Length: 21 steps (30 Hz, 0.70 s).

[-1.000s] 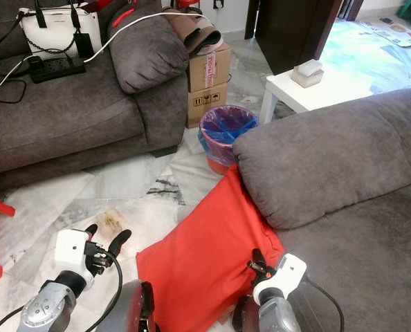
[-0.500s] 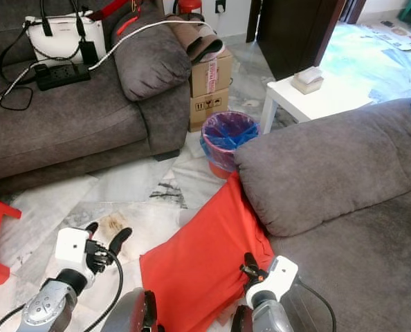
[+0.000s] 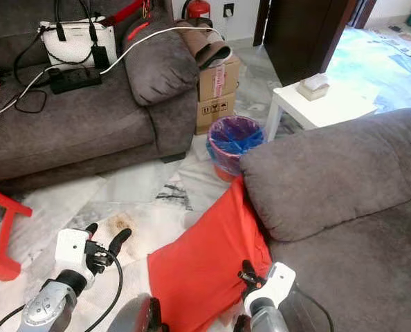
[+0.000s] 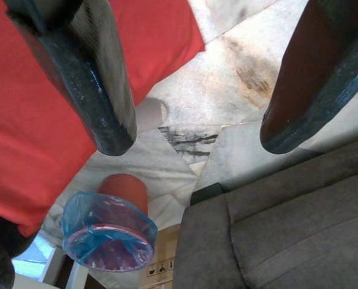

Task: Move the pillow to the sofa from floor

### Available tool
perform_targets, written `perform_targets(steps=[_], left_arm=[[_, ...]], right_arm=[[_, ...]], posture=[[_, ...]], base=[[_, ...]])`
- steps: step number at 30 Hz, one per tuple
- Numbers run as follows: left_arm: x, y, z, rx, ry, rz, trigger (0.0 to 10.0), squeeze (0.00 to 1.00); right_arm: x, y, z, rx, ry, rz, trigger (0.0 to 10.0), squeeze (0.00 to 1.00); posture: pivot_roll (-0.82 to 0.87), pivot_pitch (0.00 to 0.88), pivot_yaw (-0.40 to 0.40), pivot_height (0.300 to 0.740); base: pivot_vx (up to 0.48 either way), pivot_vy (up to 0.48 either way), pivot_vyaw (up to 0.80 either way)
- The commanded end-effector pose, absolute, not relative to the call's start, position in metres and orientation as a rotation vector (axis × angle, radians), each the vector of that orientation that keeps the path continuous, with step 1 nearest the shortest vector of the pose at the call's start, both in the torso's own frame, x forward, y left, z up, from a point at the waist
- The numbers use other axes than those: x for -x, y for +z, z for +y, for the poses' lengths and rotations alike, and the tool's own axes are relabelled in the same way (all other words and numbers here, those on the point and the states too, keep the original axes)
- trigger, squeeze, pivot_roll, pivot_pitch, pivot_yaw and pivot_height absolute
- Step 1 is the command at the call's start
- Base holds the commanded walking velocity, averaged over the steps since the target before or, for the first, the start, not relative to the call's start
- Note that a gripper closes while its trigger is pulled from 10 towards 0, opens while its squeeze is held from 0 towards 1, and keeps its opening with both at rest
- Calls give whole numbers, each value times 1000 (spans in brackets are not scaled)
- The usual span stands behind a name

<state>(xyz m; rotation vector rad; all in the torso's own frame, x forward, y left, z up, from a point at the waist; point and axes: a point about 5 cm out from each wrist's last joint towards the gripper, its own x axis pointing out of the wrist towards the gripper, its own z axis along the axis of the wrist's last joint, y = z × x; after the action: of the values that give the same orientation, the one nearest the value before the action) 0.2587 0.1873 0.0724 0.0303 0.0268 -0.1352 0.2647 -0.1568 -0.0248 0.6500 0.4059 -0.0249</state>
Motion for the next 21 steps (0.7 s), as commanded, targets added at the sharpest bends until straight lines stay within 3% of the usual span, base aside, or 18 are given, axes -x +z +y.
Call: perform_targets(steps=[1,11,21], left_arm=[[-255,68,191,-28,-122,42,10000,0],[-255,68,190,-24,-117,40,10000,0],[-256,68,191,-25,-115,39,10000,0]], right_arm=[[-279,-8,-170,-623,-38,295,10000,0],[-280,-7,-168,-620,-19,301,10000,0],[-281,-6,-165,-613,8,289,10000,0]], posture=[[160,176,1,682],[161,175,-5,682],[165,172,-5,736]], base=[[0,0,0],[0,0,0],[0,0,0]])
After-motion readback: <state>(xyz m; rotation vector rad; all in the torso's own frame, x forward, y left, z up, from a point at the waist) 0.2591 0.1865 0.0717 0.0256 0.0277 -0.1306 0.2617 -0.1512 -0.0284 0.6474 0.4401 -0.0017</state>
